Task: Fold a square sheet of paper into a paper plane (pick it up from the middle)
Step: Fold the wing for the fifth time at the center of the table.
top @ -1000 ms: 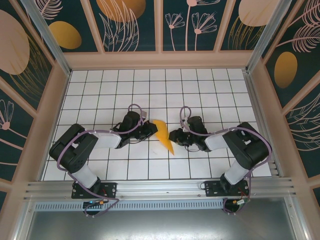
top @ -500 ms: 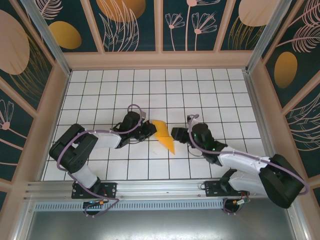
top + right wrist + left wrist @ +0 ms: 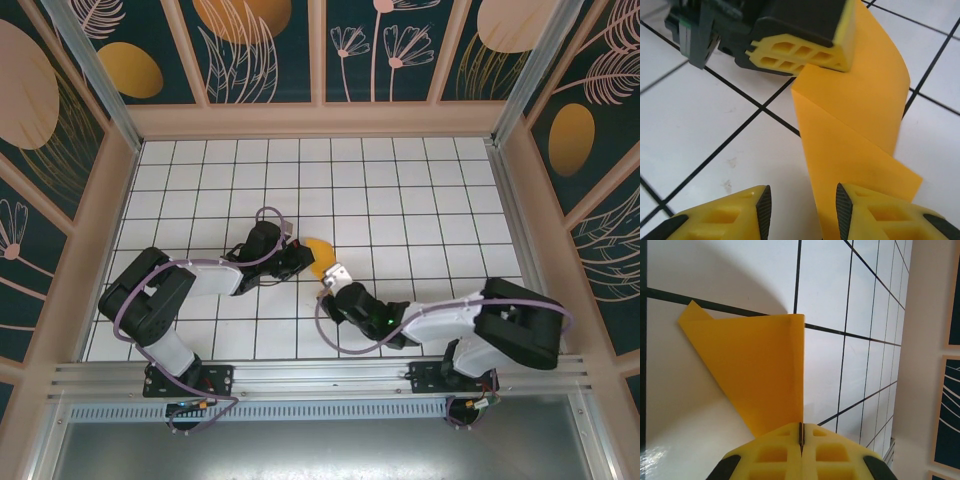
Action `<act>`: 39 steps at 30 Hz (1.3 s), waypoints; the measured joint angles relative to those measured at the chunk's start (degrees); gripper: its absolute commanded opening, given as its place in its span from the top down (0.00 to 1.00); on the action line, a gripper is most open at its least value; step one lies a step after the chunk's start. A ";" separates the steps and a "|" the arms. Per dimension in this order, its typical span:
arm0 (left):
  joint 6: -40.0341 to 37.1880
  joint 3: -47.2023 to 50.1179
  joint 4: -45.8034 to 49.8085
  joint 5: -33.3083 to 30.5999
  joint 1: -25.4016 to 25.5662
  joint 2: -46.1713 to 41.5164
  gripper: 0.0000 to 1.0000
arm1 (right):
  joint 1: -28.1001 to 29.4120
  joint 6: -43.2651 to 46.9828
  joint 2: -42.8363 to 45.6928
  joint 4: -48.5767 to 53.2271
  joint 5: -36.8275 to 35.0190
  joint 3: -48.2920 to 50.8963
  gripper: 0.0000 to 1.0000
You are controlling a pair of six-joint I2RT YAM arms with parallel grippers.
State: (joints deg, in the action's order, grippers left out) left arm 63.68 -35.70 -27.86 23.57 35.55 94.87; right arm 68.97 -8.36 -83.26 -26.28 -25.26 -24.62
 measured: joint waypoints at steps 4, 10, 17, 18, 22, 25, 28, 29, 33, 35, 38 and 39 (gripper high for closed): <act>-0.15 -0.07 0.33 0.00 0.00 0.00 0.98 | 1.46 3.80 -4.39 -0.02 -4.83 -2.58 0.62; -0.42 -0.22 1.01 0.00 0.00 0.00 0.98 | 1.86 6.32 -8.24 0.39 -9.94 -3.17 0.69; -0.59 -0.44 1.11 0.02 0.00 0.00 0.98 | 2.40 6.91 -9.49 0.37 -12.63 -3.21 0.79; -0.61 -0.46 1.14 0.02 0.00 0.00 0.98 | 2.40 6.93 -9.70 0.37 -12.81 -3.26 0.80; -0.61 -0.52 1.20 0.02 0.00 0.00 0.98 | 2.49 6.97 -10.64 0.37 -13.62 -3.45 0.84; -0.61 -0.52 1.40 0.02 0.00 0.00 0.98 | 2.62 6.97 -10.78 0.37 -13.99 -3.48 0.84; -0.63 -0.52 1.55 0.00 0.00 0.00 0.96 | 2.67 6.86 -10.78 0.37 -14.16 -3.48 0.90; -0.63 -0.52 1.55 0.00 0.00 0.00 0.96 | 2.67 6.80 -10.78 0.39 -14.19 -3.48 0.93; -1.11 -0.52 1.73 -0.11 0.00 -0.07 0.85 | 2.64 5.88 -10.78 0.39 -14.03 -3.50 1.00; -1.57 -0.52 2.95 -0.52 0.00 -0.66 0.80 | 2.47 5.09 -10.73 0.44 -13.22 -3.52 1.00; -2.64 -0.52 5.90 -2.84 -0.04 -3.13 0.63 | 1.51 3.43 -9.79 0.90 -10.60 -3.50 1.00; -3.19 -0.52 6.93 -3.78 -0.04 -4.26 0.60 | 1.05 2.97 -9.09 0.92 -9.66 -3.48 1.00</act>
State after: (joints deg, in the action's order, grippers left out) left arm 60.49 -36.23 -20.93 19.79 35.51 90.61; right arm 70.02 -5.39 -92.36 -25.36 -34.92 -28.10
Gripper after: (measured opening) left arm 0.320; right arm 0.066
